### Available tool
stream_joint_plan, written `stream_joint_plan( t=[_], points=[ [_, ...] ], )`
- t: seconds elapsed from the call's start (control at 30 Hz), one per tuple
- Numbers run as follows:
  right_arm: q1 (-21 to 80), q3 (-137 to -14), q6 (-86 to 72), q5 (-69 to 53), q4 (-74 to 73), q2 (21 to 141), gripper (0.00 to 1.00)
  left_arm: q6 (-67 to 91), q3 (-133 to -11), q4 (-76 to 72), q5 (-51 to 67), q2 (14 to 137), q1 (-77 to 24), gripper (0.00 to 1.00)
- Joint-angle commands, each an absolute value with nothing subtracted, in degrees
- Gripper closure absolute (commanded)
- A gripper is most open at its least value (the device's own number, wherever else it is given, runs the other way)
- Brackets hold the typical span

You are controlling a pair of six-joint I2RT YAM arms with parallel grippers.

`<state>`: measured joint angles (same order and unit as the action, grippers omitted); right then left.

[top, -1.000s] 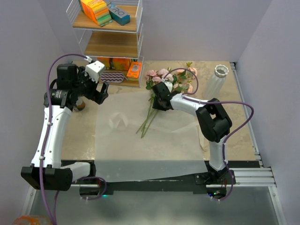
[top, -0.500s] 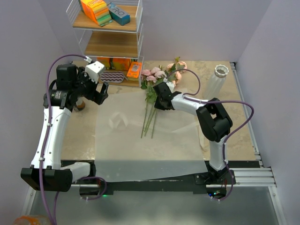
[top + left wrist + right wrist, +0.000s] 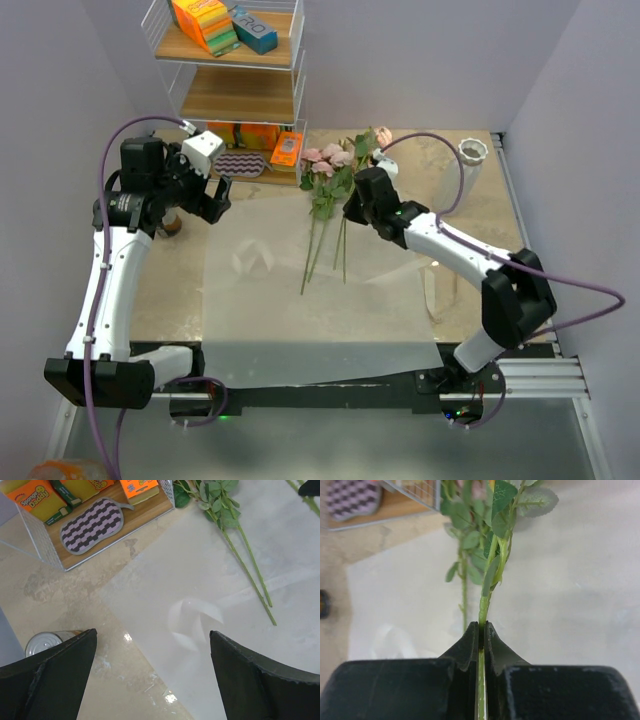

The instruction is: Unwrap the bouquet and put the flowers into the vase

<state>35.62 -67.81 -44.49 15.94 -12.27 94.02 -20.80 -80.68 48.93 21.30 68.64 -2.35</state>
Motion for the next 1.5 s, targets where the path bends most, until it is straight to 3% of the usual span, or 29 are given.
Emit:
stream_joint_plan(
  t=[0.0, 0.23, 0.47, 0.6, 0.63, 0.8, 1.07, 1.27, 1.47],
  points=[
    [35.42, -67.06, -38.59, 15.21, -6.5, 86.23, 1.0, -21.36, -80.16, 48.52, 22.68, 67.32, -2.64, 0.01],
    [35.51, -63.2, -36.83, 13.62, -10.19, 80.51, 1.0, -21.01, -78.84, 47.99, 23.47, 66.53, -2.64, 0.01],
    [35.51, -54.85, -36.83, 15.82, -8.88, 82.08, 1.0, -20.83, -78.92, 48.25, 24.26, 66.36, -2.64, 0.01],
    [35.51, -56.33, -36.65, 16.34, -11.85, 86.04, 0.65, -21.01, -79.45, 48.87, 24.26, 66.18, -2.64, 0.01],
    [35.59, -56.6, -36.74, 16.7, -12.3, 86.22, 0.63, -21.01, -79.45, 48.87, 24.17, 66.27, -2.64, 0.01],
    [35.42, -58.88, -35.25, 21.35, -12.92, 85.43, 0.71, -21.09, -79.37, 48.87, 24.34, 66.18, -2.64, 0.01],
    [34.72, -68.81, -31.46, 24.35, -18.27, 95.35, 0.7, -21.27, -78.14, 48.25, 24.17, 65.66, -2.64, 0.01],
    [34.63, -66.62, -36.21, 21.71, -19.33, 97.73, 0.72, -21.8, -76.03, 47.46, 23.47, 64.95, -2.64, 0.01],
    [34.45, -64.69, -36.3, 22.06, -19.52, 97.29, 0.58, -22.06, -74.89, 46.76, 23.82, 65.04, -2.64, 0.01]
  ],
)
